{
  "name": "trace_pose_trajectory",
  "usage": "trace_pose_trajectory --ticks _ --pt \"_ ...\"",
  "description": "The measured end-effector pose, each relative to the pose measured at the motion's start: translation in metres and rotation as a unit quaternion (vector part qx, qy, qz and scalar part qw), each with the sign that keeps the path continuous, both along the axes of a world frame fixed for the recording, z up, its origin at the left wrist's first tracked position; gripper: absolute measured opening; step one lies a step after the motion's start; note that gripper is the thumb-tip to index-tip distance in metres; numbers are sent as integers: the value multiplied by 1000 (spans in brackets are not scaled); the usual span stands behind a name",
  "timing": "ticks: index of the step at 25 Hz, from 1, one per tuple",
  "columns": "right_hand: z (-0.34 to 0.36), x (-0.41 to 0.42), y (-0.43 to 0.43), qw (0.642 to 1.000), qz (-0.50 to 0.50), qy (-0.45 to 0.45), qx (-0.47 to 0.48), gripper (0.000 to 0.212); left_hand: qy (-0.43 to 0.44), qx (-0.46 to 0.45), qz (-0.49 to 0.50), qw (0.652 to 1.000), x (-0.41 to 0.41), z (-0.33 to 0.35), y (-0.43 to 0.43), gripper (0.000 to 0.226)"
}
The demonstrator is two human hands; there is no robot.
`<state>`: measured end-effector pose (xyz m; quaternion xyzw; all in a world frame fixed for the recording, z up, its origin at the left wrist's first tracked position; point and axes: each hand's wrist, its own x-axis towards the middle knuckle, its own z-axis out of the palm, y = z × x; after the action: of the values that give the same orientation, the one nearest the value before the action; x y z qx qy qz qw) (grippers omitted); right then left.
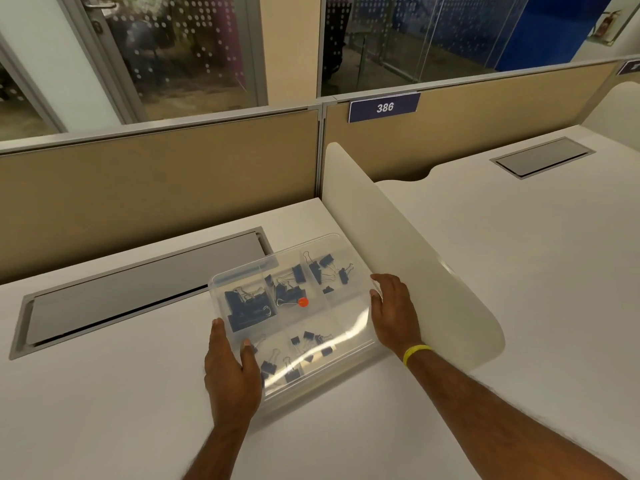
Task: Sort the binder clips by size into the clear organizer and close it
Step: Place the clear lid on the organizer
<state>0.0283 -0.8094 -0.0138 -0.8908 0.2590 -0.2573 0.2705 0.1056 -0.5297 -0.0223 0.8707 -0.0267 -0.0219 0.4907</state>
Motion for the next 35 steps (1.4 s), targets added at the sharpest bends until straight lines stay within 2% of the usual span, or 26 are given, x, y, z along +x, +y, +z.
trace_pose_trajectory --ticks 2,5,9,12,19,23,26,29,33,35 --pt "3 3 -1 996 17 35 -78 36 -9 58 -14 998 0 2 0 68" --pt "7 8 -1 981 81 94 -150 44 -37 195 -62 978 0 10 -2 87" --pt "11 12 -1 967 128 150 -164 53 -34 267 -101 958 2 13 -1 101" --pt "11 13 -1 964 135 182 -142 65 -23 286 -101 953 3 14 -2 106" --pt "18 17 -3 950 136 227 -165 88 -22 332 -110 937 8 23 -2 111" --pt "23 22 1 946 116 242 -184 76 -22 368 -144 918 20 34 2 112" --pt "20 23 5 949 102 242 -172 67 -75 369 -159 912 37 47 3 98" --pt "17 21 6 956 102 220 -167 69 -64 334 -179 923 66 51 4 90" --pt "16 22 5 957 101 210 -175 71 6 337 -229 913 93 51 3 119" --pt "15 22 6 958 101 207 -172 68 32 327 -236 915 99 51 2 126"
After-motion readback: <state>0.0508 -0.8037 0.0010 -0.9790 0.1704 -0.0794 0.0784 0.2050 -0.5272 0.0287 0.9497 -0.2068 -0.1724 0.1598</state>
